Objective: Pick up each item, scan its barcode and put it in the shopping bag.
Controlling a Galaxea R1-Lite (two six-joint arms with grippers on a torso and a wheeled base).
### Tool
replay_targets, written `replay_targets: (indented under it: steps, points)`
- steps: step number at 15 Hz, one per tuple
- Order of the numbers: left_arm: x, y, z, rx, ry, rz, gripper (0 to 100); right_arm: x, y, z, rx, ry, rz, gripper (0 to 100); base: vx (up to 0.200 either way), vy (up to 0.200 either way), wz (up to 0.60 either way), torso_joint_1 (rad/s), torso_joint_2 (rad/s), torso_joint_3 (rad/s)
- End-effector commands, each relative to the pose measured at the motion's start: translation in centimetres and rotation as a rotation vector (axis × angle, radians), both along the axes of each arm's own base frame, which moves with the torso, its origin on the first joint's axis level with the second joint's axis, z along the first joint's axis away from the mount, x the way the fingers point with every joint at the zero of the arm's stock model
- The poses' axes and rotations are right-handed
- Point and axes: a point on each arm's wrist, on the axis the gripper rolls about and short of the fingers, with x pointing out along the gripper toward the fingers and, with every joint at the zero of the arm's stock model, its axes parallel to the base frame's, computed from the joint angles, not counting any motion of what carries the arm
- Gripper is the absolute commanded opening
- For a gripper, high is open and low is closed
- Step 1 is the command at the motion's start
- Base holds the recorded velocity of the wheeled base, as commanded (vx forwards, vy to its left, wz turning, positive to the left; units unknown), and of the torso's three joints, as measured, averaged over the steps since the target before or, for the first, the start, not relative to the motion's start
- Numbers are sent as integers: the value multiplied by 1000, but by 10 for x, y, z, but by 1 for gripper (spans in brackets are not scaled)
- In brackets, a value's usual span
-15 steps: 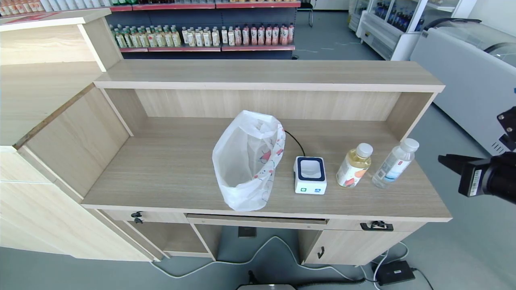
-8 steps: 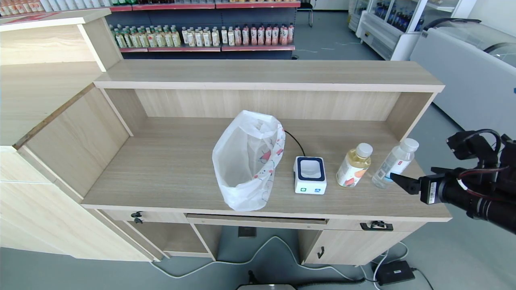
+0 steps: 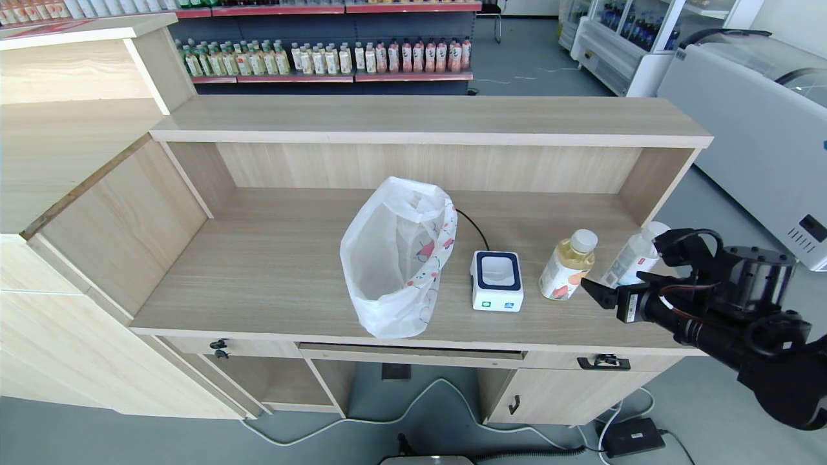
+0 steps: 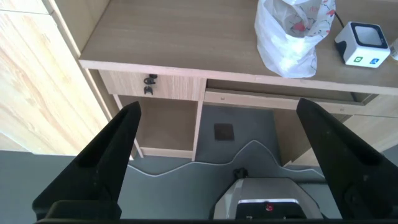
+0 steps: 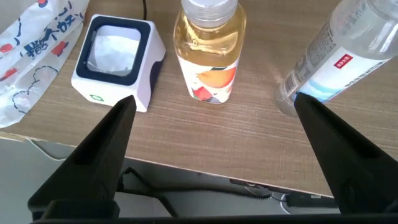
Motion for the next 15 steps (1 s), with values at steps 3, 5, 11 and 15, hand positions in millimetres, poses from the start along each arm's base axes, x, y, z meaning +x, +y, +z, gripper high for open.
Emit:
replay_targets:
  steps: [3, 5, 11, 15]
  points:
    - [0, 0, 0, 0, 0, 0, 100, 24, 19, -24, 10, 14, 49, 100, 0, 0, 0, 0, 0, 0]
    - [0, 0, 0, 0, 0, 0, 100, 29, 21, -25, 11, 4, 54, 100, 0, 0, 0, 0, 0, 0]
    - [0, 0, 0, 0, 0, 0, 100, 53, 21, -35, 3, -21, -3, 100, 0, 0, 0, 0, 0, 0]
    - [0, 0, 0, 0, 0, 0, 100, 68, 25, -41, 29, -40, -3, 100, 0, 0, 0, 0, 0, 0]
